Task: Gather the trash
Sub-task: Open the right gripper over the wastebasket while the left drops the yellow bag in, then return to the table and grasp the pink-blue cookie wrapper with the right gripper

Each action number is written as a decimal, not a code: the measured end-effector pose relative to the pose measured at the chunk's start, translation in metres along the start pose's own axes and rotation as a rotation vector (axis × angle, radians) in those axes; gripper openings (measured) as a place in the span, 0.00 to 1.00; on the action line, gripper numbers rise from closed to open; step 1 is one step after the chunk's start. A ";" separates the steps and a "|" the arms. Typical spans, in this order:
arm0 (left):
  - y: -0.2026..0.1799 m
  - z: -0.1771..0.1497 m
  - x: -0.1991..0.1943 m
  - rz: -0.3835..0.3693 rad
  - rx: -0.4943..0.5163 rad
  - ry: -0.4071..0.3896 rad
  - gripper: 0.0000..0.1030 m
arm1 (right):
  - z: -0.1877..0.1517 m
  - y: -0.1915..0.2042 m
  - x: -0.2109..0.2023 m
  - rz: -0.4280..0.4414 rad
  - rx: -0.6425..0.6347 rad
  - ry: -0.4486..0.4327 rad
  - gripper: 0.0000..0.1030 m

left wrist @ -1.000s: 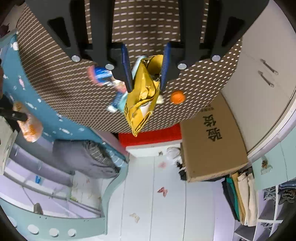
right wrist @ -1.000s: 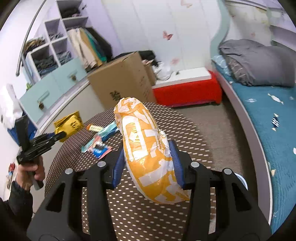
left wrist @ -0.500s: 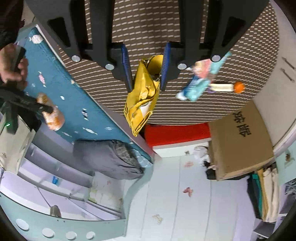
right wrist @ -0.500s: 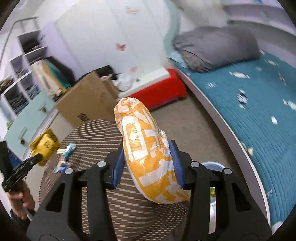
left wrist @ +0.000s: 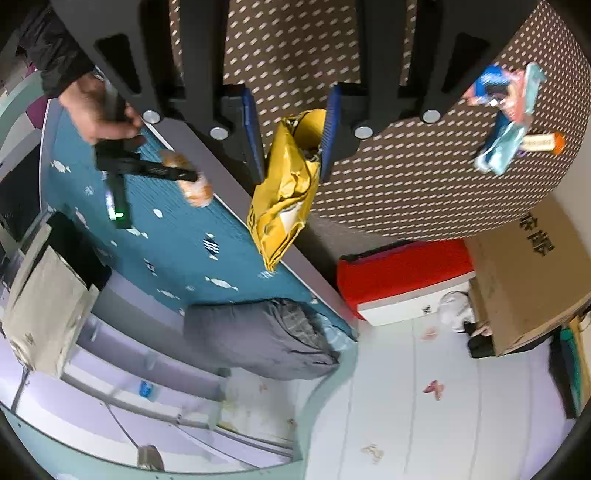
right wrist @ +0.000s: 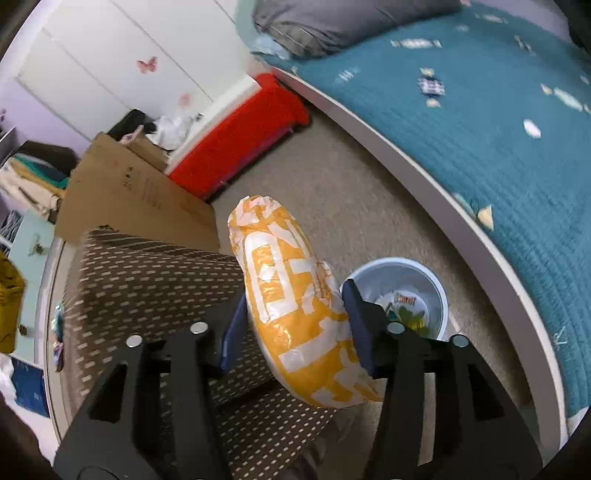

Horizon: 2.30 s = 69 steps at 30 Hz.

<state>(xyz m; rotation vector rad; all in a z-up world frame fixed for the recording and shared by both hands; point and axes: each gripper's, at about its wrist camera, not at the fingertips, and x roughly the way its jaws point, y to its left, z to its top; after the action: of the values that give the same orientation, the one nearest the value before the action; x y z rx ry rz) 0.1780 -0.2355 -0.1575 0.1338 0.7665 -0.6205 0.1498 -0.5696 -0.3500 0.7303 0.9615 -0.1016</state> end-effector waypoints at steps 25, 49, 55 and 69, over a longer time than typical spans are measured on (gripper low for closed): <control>-0.143 0.017 0.200 -0.125 0.204 0.372 0.33 | -0.003 -0.085 -0.084 -0.010 0.163 -0.182 0.87; -0.101 0.023 0.102 -0.018 0.128 0.175 0.91 | -0.032 0.011 -0.114 -0.005 0.040 -0.208 0.94; -0.083 0.016 0.048 0.011 0.117 0.085 0.92 | -0.043 0.058 -0.125 -0.003 -0.050 -0.208 0.94; -0.002 -0.019 -0.049 0.075 0.038 -0.034 0.92 | -0.074 0.189 -0.130 0.095 -0.328 -0.171 0.94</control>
<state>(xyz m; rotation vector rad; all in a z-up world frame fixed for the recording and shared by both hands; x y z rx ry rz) 0.1382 -0.2074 -0.1381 0.1861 0.7143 -0.5655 0.0946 -0.4107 -0.1772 0.4552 0.7549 0.0750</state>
